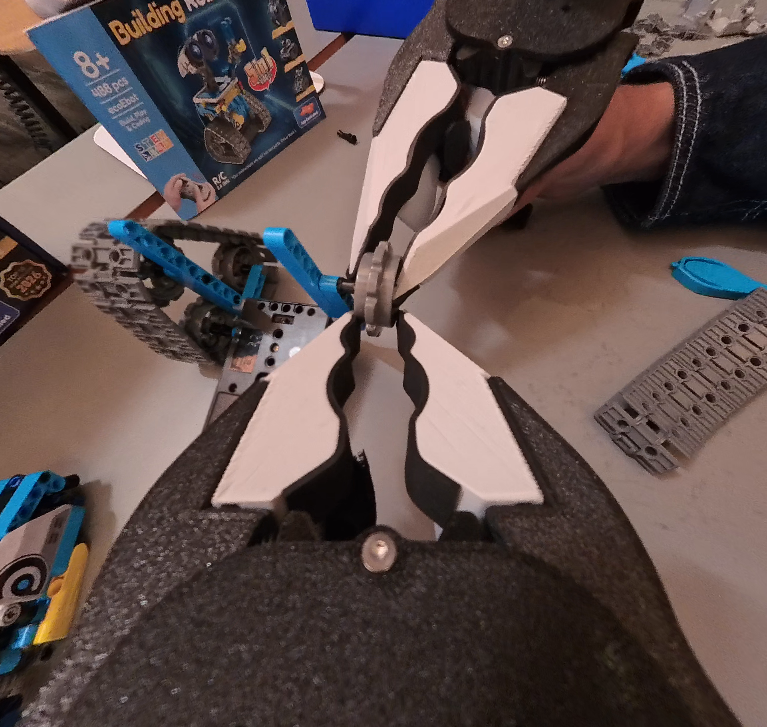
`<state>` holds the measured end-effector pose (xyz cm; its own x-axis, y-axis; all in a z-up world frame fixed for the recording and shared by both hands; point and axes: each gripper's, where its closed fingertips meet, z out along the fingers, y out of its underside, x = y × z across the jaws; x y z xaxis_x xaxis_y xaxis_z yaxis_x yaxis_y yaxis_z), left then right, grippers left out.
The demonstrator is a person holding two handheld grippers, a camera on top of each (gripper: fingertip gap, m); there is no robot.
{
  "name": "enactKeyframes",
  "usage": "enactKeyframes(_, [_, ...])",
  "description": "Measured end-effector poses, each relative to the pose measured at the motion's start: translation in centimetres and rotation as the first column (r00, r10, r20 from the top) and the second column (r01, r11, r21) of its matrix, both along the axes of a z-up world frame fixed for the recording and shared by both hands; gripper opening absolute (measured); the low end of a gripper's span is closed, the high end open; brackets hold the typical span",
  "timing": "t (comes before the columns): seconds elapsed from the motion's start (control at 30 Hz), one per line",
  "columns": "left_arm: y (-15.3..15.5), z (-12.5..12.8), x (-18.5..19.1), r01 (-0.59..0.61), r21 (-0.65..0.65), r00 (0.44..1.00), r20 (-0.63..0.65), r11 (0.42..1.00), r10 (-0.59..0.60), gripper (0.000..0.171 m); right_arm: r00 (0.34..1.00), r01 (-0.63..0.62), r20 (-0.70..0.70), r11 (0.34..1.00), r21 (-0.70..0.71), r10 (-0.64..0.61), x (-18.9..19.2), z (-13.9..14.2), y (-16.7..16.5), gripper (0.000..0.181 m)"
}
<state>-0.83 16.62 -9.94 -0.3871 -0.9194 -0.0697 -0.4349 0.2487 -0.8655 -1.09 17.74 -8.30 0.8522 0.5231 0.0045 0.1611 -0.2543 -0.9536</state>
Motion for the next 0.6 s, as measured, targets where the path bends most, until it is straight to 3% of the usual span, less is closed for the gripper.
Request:
enactKeyframes(0.2, [0.1,-0.5,-0.1,-0.002,0.023,1.000,-0.023,1.000,0.002,0.015,0.999,0.014,0.050,1.000,-0.012,-0.014,-0.1,-0.5,0.1,0.013])
enactKeyframes(0.27, [0.0,-0.5,-0.1,0.012,-0.014,1.000,-0.019,1.000,-0.013,0.015,0.998,-0.011,-0.060,0.998,-0.064,0.007,-0.1,-0.5,0.0,0.014])
enactKeyframes(0.33, [-0.4,-1.1,-0.7,0.060,0.043,0.998,-0.036,0.997,-0.059,0.015,0.982,-0.104,-0.171,0.985,-0.137,0.080,-0.7,-1.3,-0.8,0.016])
enactKeyframes(0.43, [-2.2,-1.1,-2.2,0.193,0.117,0.981,-0.041,0.974,-0.190,0.014,0.890,-0.319,-0.388,0.936,-0.150,0.241,-1.9,0.2,-3.3,0.036])
enactKeyframes(0.6, [-5.2,0.1,-6.5,0.416,-0.165,0.900,-0.069,0.894,-0.431,0.014,0.923,-0.275,-0.287,0.961,-0.022,0.257,-0.6,2.9,-4.3,0.038])
